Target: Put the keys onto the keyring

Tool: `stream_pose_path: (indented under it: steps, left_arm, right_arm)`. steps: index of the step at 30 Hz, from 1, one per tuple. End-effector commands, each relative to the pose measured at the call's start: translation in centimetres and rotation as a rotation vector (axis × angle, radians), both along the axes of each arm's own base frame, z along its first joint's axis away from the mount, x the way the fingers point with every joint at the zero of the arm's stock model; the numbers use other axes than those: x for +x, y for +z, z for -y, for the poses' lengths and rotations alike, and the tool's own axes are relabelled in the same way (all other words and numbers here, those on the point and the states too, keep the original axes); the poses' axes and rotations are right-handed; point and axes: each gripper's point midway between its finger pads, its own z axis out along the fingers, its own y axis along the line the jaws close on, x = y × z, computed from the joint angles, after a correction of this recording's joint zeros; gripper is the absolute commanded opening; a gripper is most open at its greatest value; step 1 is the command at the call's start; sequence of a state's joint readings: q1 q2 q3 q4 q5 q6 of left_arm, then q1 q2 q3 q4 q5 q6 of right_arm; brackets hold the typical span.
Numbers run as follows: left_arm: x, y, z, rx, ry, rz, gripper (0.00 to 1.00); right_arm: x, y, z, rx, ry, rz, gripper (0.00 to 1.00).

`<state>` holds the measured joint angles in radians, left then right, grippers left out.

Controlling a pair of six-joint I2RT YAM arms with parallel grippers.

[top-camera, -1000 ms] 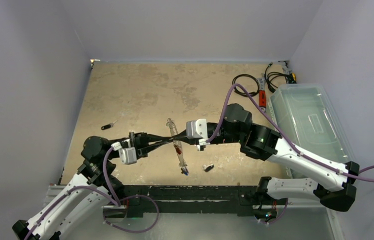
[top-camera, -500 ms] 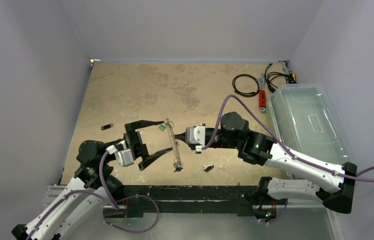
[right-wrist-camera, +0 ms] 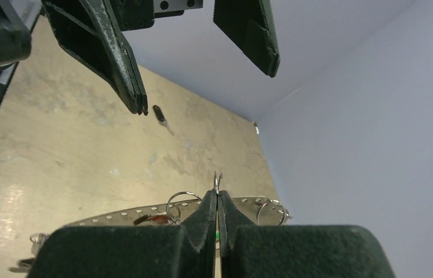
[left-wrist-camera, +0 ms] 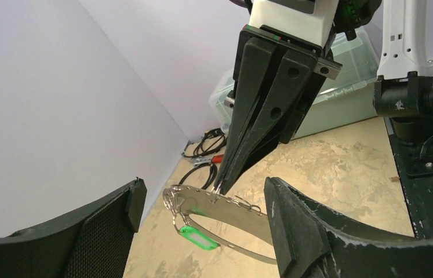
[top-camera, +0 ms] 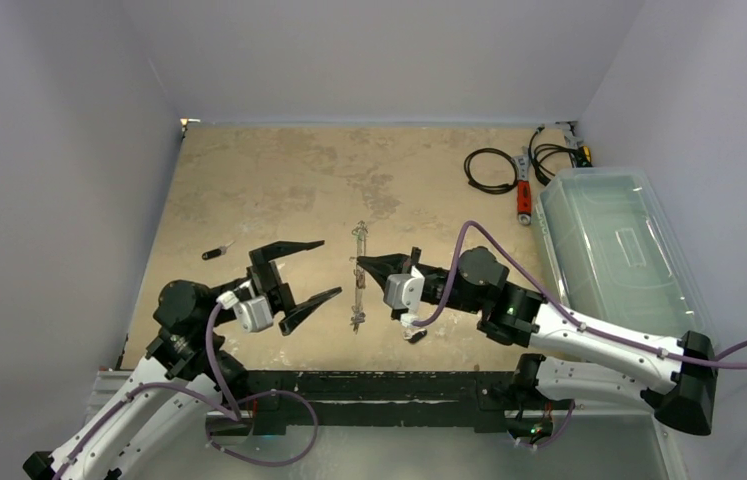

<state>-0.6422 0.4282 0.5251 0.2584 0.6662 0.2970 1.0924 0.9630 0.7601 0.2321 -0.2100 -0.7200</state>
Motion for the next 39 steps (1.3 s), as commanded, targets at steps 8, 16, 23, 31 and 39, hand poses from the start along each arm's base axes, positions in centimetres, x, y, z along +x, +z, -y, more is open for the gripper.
stream_pose_path:
  steps: [8, 16, 23, 31, 39]
  left_arm:
    - [1.1, 0.4, 0.3, -0.011, 0.023, -0.1, 0.75]
    - [2.8, 0.4, 0.5, -0.015, 0.076, -0.196, 0.77]
    - [5.4, -0.4, 0.4, -0.088, 0.17, -0.397, 0.77]
    - [10.3, -7.1, 1.6, -0.041, 0.403, -1.026, 0.92]
    - [13.4, -12.7, -1.1, -0.109, 0.8, -1.373, 0.99]
  right_arm:
    - [1.9, 4.4, 1.3, 0.176, -0.127, 0.144, 0.0]
    - [5.7, 6.6, 4.3, 0.375, -0.401, 0.032, 0.0]
    - [9.0, 7.0, 7.8, 0.524, -0.653, -0.057, 0.0]
    - [11.8, 7.5, 12.4, 0.656, -0.789, -0.218, 0.0]
    - [12.2, 7.3, 15.5, 0.736, -0.917, -0.232, 0.0]
